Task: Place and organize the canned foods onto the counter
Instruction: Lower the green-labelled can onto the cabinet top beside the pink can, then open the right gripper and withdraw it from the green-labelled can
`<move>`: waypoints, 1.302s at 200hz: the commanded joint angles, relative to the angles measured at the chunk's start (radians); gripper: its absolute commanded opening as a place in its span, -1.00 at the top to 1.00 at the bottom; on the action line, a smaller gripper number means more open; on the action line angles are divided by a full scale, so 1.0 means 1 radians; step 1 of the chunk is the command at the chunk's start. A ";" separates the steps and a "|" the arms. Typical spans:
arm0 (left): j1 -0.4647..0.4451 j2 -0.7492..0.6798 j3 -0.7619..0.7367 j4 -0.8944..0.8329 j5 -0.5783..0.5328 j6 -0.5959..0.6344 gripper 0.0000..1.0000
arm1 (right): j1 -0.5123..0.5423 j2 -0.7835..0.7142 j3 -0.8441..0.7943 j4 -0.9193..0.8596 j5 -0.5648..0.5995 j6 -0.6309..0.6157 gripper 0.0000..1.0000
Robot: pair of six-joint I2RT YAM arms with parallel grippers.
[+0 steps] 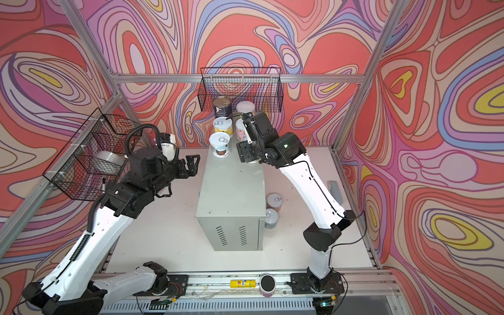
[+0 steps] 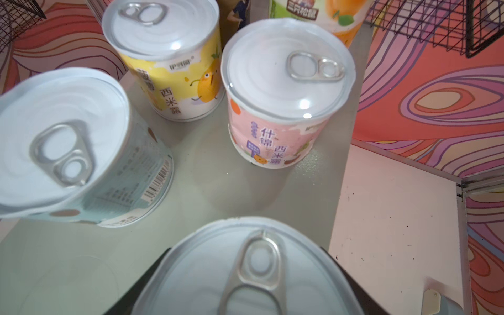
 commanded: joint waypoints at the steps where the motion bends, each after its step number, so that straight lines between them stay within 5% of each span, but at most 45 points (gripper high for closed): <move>1: -0.006 -0.001 0.005 0.030 -0.008 0.000 -0.81 | 0.003 -0.007 -0.016 0.076 -0.003 -0.004 0.53; 15: -0.010 -0.002 -0.005 0.037 -0.009 -0.001 -0.81 | 0.003 -0.013 -0.031 0.091 0.003 -0.004 0.06; 60: -0.013 0.006 -0.014 0.052 -0.009 0.000 -0.81 | 0.003 -0.052 -0.082 0.152 -0.023 -0.001 -0.97; 163: -0.014 0.034 -0.016 0.085 0.001 0.002 -0.74 | 0.003 -0.304 -0.262 0.420 -0.072 -0.007 -0.88; 175: -0.013 0.040 -0.016 0.091 -0.002 0.005 -0.74 | 0.003 -0.341 -0.300 0.442 -0.075 -0.003 -0.70; 196: -0.014 0.056 -0.009 0.098 -0.003 0.013 -0.73 | 0.003 -0.409 -0.388 0.479 -0.104 0.003 -0.07; 260: -0.013 0.098 0.008 0.106 -0.009 0.033 -0.72 | 0.003 -0.567 -0.670 0.535 -0.132 0.032 -0.01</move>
